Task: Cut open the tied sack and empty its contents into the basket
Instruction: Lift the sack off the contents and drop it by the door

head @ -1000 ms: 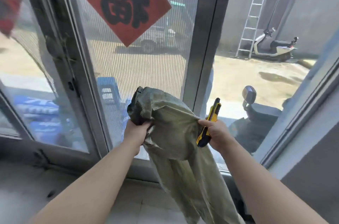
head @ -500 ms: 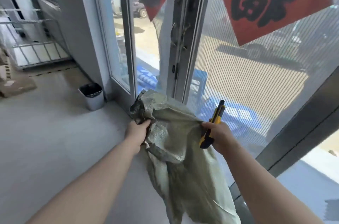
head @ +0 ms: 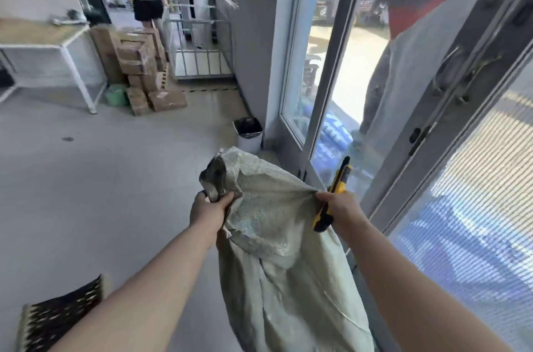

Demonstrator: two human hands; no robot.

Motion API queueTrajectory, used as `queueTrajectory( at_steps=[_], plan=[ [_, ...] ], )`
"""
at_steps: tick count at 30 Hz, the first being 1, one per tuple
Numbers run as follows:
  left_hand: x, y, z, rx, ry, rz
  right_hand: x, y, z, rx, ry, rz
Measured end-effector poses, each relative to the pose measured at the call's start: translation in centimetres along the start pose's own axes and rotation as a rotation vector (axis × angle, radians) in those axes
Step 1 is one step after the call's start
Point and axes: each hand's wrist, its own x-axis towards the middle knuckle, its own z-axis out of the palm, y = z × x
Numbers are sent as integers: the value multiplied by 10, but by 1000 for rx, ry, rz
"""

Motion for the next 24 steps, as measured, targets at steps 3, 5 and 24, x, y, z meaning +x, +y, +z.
queueTrajectory(
  at_steps=[3, 5, 24],
  plan=[
    [45, 13, -24, -42, 32, -44, 34, -8, 55, -20, -23, -5],
    [77, 23, -38, -53, 55, -66, 55, -16, 90, -25, -40, -9],
    [316, 128, -69, -90, 201, -31, 223, -94, 293, 47, -164, -39]
  ],
)
